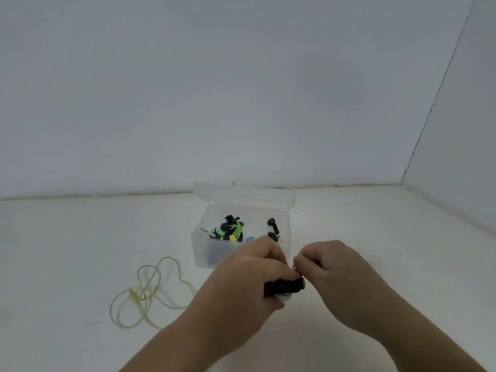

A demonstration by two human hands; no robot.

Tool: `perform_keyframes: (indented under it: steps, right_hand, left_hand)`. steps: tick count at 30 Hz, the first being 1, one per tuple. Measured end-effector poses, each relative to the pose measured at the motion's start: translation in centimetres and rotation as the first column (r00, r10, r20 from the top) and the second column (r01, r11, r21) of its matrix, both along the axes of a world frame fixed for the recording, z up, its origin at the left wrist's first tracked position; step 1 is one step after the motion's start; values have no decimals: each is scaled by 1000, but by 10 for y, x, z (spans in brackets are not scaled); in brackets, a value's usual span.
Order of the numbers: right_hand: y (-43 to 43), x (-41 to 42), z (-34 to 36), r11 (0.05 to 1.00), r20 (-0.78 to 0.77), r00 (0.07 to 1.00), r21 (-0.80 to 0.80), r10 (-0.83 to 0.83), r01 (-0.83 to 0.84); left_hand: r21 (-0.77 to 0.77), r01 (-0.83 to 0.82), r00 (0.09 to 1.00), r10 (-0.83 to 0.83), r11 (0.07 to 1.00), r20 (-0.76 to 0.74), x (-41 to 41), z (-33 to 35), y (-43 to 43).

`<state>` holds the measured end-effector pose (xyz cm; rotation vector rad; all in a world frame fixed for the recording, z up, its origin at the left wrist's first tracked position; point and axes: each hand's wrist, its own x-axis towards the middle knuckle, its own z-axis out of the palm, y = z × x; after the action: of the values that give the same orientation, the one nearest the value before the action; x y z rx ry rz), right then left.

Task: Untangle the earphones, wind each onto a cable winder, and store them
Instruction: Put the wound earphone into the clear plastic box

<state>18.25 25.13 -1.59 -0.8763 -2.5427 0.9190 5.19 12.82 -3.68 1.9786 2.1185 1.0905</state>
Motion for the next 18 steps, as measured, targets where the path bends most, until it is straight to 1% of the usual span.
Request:
perform_keyframes:
  steps: [2, 4, 7, 10, 12, 14, 18]
  right_hand:
    - [-1, 0, 0, 1000, 8, 1000, 29, 5, -6]
    - [-3, 0, 1, 1000, -8, 1000, 26, -2, 2]
    - [-7, 1, 3, 1000, -93, 996, 0, -4, 4]
    - [-18, -1, 3, 997, -204, 979, 77, 12, 3]
    - [-25, -3, 4, 989, -239, 971, 148, 28, 8]
    - [-31, -3, 3, 978, -251, 967, 206, 37, 16]
    - [-37, -5, -2, 962, -356, 934, 268, 43, 58]
  left_hand:
    - [5, -25, 999, 25, 1000, -33, 1, -1, 1]
    - [31, -103, 994, 104, 994, -28, 2, -2, 0]
    - [51, -189, 980, 191, 981, -57, 4, -3, 0]
    - [89, -203, 970, 213, 975, -119, 5, -6, 4]
    - [114, -221, 962, 236, 969, -137, 6, -8, 6]
    - [136, -248, 958, 264, 959, -113, 6, -10, 7]
    - [215, -287, 948, 309, 933, -72, 0, -9, 8]
